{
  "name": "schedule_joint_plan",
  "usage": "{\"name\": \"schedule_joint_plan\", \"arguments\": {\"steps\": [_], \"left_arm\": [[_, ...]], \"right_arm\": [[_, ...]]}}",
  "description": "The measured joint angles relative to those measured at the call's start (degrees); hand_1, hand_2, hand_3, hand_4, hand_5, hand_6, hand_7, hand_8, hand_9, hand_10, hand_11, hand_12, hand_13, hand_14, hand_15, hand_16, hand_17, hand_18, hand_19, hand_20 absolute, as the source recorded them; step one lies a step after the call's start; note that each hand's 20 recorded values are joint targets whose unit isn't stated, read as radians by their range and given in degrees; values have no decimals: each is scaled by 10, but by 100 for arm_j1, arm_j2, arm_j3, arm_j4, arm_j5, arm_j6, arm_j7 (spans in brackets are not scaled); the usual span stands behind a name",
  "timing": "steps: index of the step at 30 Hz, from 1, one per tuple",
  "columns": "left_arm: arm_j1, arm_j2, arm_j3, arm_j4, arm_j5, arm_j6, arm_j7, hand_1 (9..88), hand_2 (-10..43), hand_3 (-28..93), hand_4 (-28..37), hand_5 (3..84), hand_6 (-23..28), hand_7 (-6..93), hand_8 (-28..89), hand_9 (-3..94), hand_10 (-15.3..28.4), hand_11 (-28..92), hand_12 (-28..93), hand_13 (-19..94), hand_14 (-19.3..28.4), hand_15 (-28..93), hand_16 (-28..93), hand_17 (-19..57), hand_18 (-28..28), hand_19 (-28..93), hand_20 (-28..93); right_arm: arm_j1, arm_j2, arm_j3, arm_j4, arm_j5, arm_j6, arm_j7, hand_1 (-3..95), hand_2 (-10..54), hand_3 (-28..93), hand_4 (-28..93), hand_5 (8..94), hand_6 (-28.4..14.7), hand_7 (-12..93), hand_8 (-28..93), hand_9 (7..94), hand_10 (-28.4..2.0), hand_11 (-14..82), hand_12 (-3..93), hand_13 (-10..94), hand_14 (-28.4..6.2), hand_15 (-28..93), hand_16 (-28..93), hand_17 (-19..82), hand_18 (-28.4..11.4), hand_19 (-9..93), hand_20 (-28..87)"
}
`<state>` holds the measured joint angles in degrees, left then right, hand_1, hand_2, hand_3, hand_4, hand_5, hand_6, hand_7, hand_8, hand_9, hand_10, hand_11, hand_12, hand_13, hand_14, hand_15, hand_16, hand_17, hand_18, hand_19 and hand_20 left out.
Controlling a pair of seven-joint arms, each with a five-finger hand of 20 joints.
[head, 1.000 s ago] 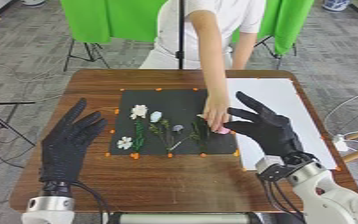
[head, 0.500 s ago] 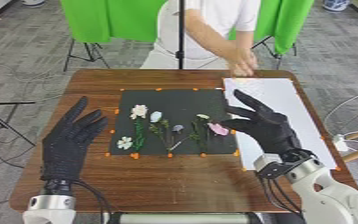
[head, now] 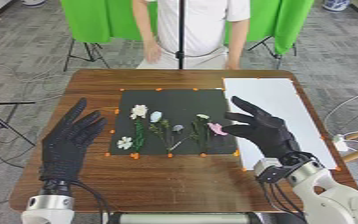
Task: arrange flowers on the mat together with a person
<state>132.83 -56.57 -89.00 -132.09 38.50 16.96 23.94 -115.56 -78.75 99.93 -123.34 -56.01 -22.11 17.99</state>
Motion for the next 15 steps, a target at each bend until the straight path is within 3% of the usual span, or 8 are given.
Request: {"name": "schedule_joint_plan", "arguments": {"steps": [15], "left_arm": [[26, 0, -17, 2, 11, 5, 11, 210, 99, 773, -283, 341, 74, 109, -103, 337, 197, 202, 82, 263, 269, 431, -96, -64, 233, 571, -18]], "right_arm": [[-41, -1, -108, -4, -378, -41, -14, 143, 87, 782, -283, 350, 29, 104, -123, 445, -133, 62, 119, 366, -217, 220, 173, 8, -185, 399, 163]]}}
